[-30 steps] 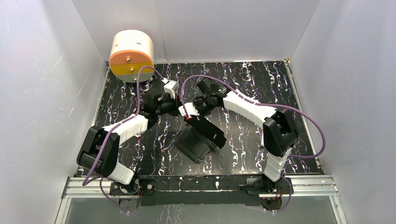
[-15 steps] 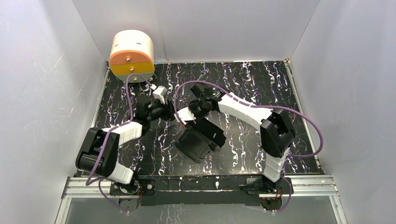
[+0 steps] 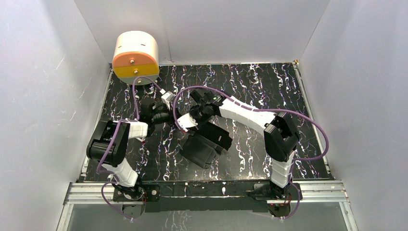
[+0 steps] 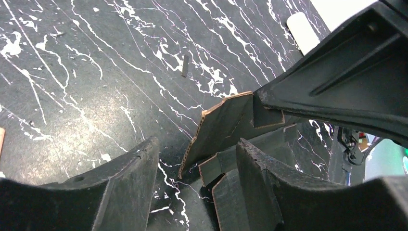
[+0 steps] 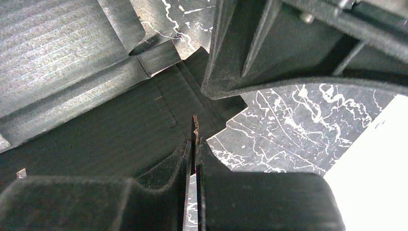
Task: Fold the paper box
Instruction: Fold the paper box at the center of the board.
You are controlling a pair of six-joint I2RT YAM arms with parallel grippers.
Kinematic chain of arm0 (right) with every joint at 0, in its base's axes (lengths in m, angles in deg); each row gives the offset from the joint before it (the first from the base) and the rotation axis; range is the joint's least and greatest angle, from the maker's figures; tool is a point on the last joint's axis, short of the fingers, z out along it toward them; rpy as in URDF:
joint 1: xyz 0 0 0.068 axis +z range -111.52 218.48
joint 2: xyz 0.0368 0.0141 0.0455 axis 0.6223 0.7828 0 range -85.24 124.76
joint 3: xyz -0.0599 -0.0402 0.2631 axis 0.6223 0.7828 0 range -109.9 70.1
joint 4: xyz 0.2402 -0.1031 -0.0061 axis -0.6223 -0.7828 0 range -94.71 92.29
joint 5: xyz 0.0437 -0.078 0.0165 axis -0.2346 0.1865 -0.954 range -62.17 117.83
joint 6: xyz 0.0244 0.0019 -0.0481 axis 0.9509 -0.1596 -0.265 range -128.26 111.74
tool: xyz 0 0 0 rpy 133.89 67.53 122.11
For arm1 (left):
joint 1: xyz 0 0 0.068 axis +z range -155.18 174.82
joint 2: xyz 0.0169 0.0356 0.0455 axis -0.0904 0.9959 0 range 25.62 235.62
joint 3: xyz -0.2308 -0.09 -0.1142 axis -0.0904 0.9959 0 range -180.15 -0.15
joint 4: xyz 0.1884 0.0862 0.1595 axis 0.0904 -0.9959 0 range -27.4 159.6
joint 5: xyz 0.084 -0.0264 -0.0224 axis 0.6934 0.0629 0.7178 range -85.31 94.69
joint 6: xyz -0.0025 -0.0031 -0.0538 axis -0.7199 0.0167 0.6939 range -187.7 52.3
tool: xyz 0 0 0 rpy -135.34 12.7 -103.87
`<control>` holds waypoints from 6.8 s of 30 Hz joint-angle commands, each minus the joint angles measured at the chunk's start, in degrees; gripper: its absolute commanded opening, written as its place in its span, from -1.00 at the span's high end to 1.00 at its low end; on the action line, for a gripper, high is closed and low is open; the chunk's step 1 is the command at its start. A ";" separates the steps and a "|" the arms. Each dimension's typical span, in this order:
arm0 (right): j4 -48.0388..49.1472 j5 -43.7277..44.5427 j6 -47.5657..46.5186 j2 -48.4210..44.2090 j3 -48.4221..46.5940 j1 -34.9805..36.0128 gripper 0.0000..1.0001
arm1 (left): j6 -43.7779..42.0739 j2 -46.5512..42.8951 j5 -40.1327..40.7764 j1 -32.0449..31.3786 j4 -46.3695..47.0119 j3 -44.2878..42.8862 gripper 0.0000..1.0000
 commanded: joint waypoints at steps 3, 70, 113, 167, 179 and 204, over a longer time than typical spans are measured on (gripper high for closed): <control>-1.33 1.95 -1.61 0.64 -2.09 1.18 0.70 | -3.21 5.04 -5.33 0.03 1.93 -4.78 -0.15; 19.05 -10.74 36.26 -14.52 19.80 -10.08 -0.08 | -9.60 -2.06 -0.14 -4.13 11.50 2.21 1.00; 15.96 7.10 36.31 -7.88 14.76 -0.21 0.94 | -0.47 -3.25 12.79 -5.02 27.96 7.68 1.00; 24.17 -11.89 45.50 -11.30 18.94 -13.39 0.03 | -4.68 -6.96 20.74 -7.82 38.37 14.26 1.00; 22.56 -11.67 44.66 -10.55 18.24 -13.39 0.87 | -3.76 -5.83 20.63 -7.86 38.75 13.61 1.00; 33.31 21.54 22.85 -15.75 22.44 -1.69 1.00 | -3.23 -2.89 22.08 -12.26 33.91 9.69 1.00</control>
